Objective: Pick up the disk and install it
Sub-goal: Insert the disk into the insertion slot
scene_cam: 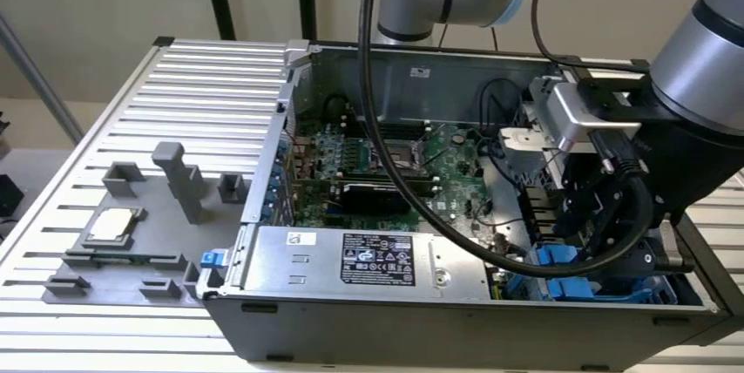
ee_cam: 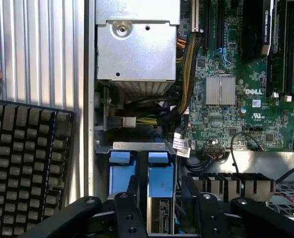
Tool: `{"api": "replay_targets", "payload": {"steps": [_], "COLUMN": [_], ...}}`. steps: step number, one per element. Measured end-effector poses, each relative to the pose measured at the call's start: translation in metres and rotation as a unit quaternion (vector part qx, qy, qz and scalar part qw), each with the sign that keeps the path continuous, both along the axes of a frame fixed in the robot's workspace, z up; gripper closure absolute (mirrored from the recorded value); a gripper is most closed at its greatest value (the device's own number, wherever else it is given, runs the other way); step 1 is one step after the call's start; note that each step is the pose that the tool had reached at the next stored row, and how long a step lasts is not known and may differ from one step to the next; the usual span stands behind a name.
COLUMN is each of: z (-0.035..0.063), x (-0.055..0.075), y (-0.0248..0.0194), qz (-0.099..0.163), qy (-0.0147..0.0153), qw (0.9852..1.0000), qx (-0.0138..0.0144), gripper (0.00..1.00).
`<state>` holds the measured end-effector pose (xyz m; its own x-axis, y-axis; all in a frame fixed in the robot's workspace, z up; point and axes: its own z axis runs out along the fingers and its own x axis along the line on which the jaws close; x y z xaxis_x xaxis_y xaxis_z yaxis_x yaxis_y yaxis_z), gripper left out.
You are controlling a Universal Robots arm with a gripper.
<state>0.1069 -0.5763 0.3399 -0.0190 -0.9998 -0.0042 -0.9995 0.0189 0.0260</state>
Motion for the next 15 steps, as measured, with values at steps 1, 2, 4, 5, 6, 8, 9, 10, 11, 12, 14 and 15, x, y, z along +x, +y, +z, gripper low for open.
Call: {"api": "replay_targets", "payload": {"steps": [1, 2, 4, 5, 6, 8, 9, 10, 11, 12, 14, 15], "z": [0.0000, -0.0001, -0.0001, -0.0001, -0.0001, 0.0000, -0.0001, 0.0000, -0.0001, -0.0001, 0.0007, 0.0019], "x": [0.0000, 0.0000, 0.0000, 0.0000, 0.0000, 0.0000, 0.0000, 0.0000, 0.0000, 0.0000, 0.0006, 0.0012], "y": [0.0000, 0.0000, 0.0000, 0.0000, 0.0000, 0.0000, 0.0000, 0.0000, 0.0000, 0.0000, 0.0000, 0.0001], "qz": [0.000, 0.000, 0.000, 0.000, 0.000, 0.000, 0.000, 0.000, 0.000, 0.000, 0.000, 0.000], "qy": [0.0000, 0.0000, 0.0000, 0.0000, 0.0000, 0.0000, 0.0000, 0.0000, 0.0000, 0.0000, 0.0000, 0.0000], "qw": [1.0000, 1.0000, 1.0000, 1.0000, 1.0000, 1.0000, 1.0000, 1.0000, 1.0000, 1.0000, 1.0000, 1.0000], "qx": [0.0000, 0.0001, 0.0001, 0.0001, 0.0001, 0.0000, 0.0001, 0.0001, 0.0001, 0.0001, 0.0001, 0.0001], "gripper": [0.00, 0.00, 0.00, 0.00, 0.00, 0.00, 0.00, 0.00, 0.00, 0.00, 0.00, 0.00]}}
